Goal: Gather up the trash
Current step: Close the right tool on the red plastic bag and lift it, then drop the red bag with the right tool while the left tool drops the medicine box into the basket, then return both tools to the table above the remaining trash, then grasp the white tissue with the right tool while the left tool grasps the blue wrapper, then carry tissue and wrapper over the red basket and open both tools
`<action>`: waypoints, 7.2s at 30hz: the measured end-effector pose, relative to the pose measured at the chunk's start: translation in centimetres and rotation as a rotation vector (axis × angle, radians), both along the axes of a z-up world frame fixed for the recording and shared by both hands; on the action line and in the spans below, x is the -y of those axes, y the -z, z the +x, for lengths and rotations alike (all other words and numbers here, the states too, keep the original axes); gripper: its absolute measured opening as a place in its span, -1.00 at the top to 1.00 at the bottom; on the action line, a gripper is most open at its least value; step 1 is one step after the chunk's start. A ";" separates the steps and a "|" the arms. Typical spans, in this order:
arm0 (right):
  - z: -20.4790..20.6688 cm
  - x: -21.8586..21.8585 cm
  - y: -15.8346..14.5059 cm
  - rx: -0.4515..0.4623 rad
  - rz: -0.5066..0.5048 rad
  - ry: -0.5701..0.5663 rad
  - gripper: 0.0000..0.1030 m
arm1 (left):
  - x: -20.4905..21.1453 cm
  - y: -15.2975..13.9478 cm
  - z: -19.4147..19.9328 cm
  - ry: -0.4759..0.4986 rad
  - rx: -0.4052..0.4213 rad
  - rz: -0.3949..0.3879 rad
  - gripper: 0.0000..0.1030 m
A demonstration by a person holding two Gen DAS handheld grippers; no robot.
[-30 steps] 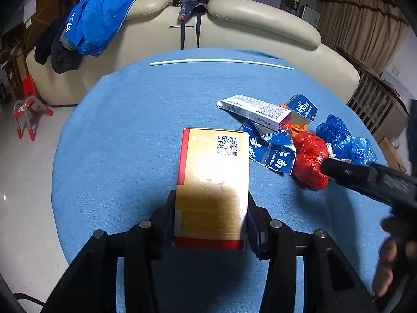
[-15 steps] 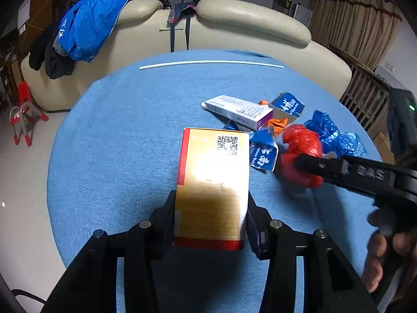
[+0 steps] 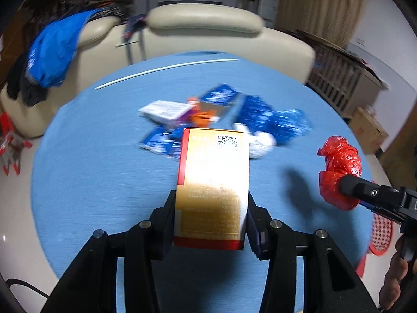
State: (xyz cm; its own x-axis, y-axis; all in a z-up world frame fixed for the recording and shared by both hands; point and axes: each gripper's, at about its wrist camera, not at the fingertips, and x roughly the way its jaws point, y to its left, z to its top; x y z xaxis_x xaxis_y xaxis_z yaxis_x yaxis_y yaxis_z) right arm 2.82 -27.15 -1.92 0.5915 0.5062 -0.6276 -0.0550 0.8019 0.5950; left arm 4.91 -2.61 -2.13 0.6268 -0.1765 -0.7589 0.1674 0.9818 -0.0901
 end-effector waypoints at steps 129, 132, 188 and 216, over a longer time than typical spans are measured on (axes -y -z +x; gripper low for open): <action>5.1 -1.6 0.5 0.082 -0.271 -0.031 0.18 | -1.9 5.8 15.0 -0.207 -0.151 0.088 0.62; 4.7 -1.7 0.4 0.084 -0.266 -0.036 0.18 | -2.0 5.3 13.8 -0.198 -0.140 0.112 0.73; -9.7 18.1 -1.0 0.080 -0.250 0.448 0.18 | 15.3 -3.8 1.5 0.217 0.047 0.040 0.77; -14.0 30.3 6.2 -0.136 -0.308 0.614 0.18 | 36.1 -2.3 -6.0 0.633 -0.018 0.109 0.77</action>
State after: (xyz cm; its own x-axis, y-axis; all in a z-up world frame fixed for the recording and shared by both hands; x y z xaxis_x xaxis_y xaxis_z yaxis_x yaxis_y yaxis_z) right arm -11.20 -57.45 -8.15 0.6195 -0.1074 -0.7777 0.5209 0.7974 0.3048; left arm -1.08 -38.70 0.20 0.4134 -0.4296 -0.8028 0.7172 0.6968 -0.0036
